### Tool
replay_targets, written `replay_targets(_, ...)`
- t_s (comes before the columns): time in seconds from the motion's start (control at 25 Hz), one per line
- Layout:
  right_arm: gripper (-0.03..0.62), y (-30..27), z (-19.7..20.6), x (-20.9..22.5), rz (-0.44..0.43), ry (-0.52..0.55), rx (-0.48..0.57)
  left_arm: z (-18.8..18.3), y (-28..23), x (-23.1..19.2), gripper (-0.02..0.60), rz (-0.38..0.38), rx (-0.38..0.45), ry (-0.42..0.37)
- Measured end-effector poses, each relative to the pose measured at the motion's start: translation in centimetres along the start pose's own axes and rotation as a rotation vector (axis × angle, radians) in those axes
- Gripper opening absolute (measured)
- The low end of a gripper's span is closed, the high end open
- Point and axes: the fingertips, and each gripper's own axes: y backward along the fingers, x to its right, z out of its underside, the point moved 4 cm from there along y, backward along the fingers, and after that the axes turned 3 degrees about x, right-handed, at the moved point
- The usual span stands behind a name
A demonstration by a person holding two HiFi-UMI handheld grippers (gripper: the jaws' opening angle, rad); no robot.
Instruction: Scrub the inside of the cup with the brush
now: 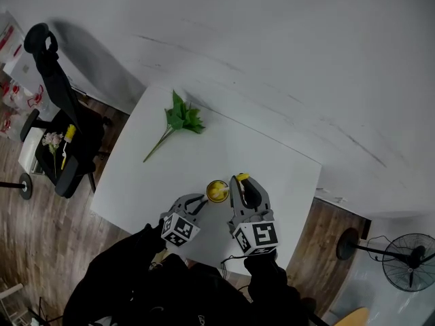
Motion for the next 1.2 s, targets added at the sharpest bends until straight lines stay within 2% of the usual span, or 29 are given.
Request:
replay_targets(0.52,0.086,3.6,1.5,-3.3,-0.043,0.004,-0.033,0.2,-0.1,0.1,0.081,0.009,-0.009,-0.008)
replay_targets(0.72,0.086,4.2,-0.8,-3.9,-0.039,0.022,0.011,0.0,0.2,0.3,0.081,-0.005,-0.017,0.0)
replay_targets(0.8,0.087,4.7,-2.0,-4.0,-0.029,0.033,0.023,0.0,0.4,0.3,0.083,-0.007,-0.013,0.038)
replay_targets(0.84,0.087,4.9,-2.6,-4.0,-0.025,0.04,0.042,0.0,0.4,0.2,0.095,-0.004,-0.009,0.067)
replay_targets(0.92,0.087,5.6,-3.9,-4.1,-0.017,0.057,0.084,-0.4,0.6,0.1,0.259,0.002,0.001,0.108)
replay_targets(1.2,0.086,8.0,-5.8,-4.6,0.019,0.078,0.136,-1.1,1.7,0.2,0.278,-0.011,0.022,0.083)
